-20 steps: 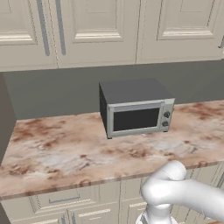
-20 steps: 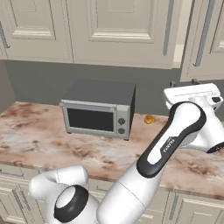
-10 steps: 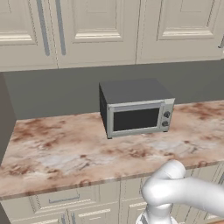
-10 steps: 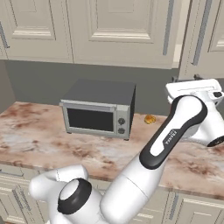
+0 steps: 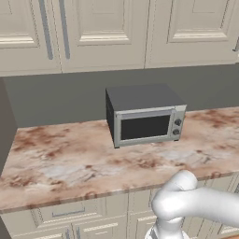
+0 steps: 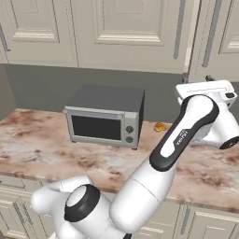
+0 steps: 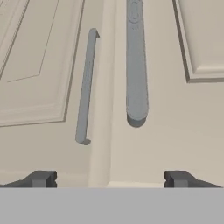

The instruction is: Close all open cabinet doors.

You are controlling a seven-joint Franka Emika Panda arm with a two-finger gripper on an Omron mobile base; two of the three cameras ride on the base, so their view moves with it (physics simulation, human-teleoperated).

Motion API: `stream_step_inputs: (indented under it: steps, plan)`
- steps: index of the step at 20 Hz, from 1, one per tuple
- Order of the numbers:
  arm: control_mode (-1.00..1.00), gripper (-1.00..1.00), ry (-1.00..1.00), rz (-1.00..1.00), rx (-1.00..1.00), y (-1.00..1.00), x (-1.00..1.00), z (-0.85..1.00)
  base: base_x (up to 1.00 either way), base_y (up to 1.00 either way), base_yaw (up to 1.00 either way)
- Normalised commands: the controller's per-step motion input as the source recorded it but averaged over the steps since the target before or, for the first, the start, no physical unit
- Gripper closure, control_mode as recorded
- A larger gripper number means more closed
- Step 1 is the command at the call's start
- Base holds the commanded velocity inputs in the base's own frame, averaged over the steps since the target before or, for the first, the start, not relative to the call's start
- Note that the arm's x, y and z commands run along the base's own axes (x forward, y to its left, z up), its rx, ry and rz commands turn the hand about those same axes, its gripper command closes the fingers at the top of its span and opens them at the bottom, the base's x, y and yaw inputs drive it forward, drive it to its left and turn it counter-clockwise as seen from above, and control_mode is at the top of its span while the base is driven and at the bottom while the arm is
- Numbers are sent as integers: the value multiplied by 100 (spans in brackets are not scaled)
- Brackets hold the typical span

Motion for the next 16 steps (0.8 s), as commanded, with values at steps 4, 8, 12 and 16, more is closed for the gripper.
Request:
stream_step_inputs:
  steps: [4, 8, 12, 16]
  plan:
    - [-100, -100, 2, -2, 0, 31, 29, 0, 0, 0, 0]
    - [-100, -100, 1, -3, 0, 41, 27, 0, 0, 0, 0]
    - [-100, -100, 0, -4, 0, 44, 27, 12, 0, 0, 0]
    - [-100, -100, 0, -4, 0, 46, 23, 11, 0, 0, 0]
